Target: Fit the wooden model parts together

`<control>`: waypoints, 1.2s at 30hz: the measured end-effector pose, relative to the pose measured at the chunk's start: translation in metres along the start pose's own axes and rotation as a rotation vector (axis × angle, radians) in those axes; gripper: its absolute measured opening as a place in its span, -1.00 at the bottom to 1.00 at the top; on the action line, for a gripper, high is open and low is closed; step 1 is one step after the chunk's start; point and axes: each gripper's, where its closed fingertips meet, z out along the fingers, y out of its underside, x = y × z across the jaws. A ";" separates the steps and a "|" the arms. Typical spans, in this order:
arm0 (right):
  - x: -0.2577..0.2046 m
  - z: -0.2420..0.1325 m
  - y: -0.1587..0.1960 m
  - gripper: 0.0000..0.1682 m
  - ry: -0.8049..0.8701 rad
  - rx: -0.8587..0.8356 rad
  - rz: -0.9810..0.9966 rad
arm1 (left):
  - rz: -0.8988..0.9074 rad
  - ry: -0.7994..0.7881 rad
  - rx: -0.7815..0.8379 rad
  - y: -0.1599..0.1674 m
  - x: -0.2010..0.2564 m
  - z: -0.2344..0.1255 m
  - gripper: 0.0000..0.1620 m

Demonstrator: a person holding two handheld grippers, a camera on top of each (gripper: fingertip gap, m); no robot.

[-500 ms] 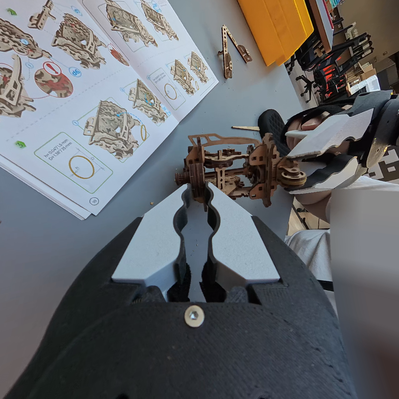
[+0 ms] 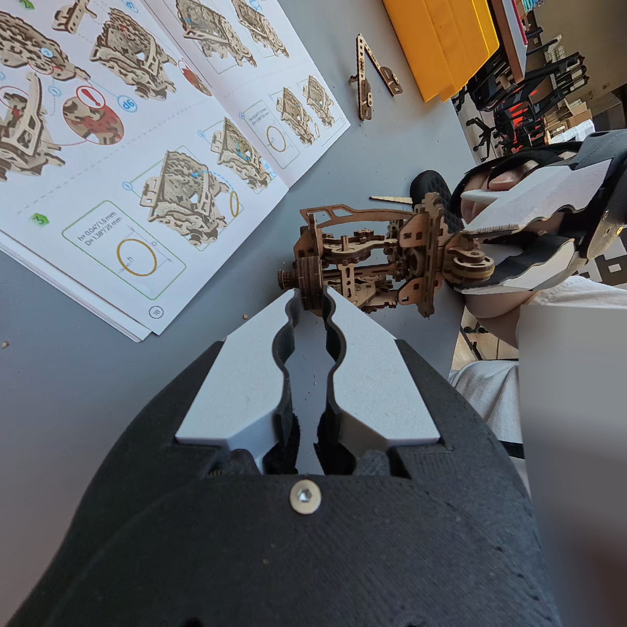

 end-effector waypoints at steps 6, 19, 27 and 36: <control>0.003 0.001 0.002 -0.66 -0.028 -0.074 0.041 | -0.016 0.011 0.000 0.000 -0.001 0.000 -0.88; 0.001 0.011 -0.010 -0.66 0.035 -0.072 0.010 | -0.009 0.005 -0.003 0.001 -0.001 0.001 -0.88; -0.001 0.013 -0.010 -0.66 0.082 -0.152 -0.071 | -0.001 -0.008 -0.003 0.001 -0.001 0.001 -0.88; 0.002 0.014 -0.006 -0.66 0.114 -0.269 -0.160 | -0.002 -0.015 -0.001 0.001 -0.003 0.001 -0.88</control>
